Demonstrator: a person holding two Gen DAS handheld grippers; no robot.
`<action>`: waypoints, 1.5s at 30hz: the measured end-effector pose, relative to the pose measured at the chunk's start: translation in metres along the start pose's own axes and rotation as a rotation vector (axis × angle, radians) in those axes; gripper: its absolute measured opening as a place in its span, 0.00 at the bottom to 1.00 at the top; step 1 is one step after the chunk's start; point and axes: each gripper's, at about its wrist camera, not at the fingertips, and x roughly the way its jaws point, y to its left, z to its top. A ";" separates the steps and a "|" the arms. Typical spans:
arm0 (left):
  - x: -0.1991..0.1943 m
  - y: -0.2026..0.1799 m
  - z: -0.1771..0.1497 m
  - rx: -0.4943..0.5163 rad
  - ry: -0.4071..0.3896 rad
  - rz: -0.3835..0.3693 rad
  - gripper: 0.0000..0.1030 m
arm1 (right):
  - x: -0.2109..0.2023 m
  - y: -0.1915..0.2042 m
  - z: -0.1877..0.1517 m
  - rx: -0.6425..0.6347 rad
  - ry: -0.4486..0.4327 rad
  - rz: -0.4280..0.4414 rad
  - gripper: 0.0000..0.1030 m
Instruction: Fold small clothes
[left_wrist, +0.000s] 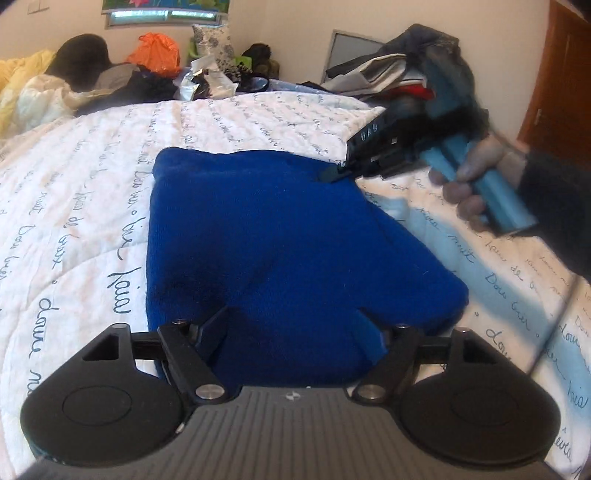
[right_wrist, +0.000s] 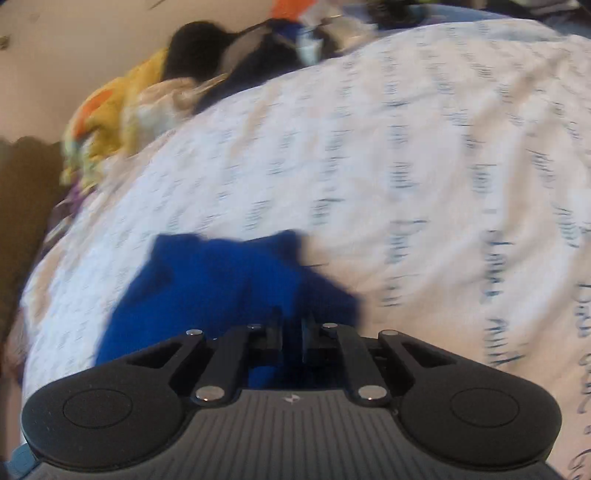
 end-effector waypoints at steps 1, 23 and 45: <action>0.000 0.000 0.000 0.005 0.001 -0.002 0.75 | 0.000 -0.009 -0.002 0.048 -0.013 0.046 0.05; 0.015 0.006 0.031 0.097 -0.058 0.035 0.87 | -0.023 0.092 -0.027 -0.286 -0.094 -0.054 0.56; -0.035 0.015 -0.005 0.035 -0.063 0.058 0.90 | -0.084 0.104 -0.118 -0.282 -0.110 -0.006 0.61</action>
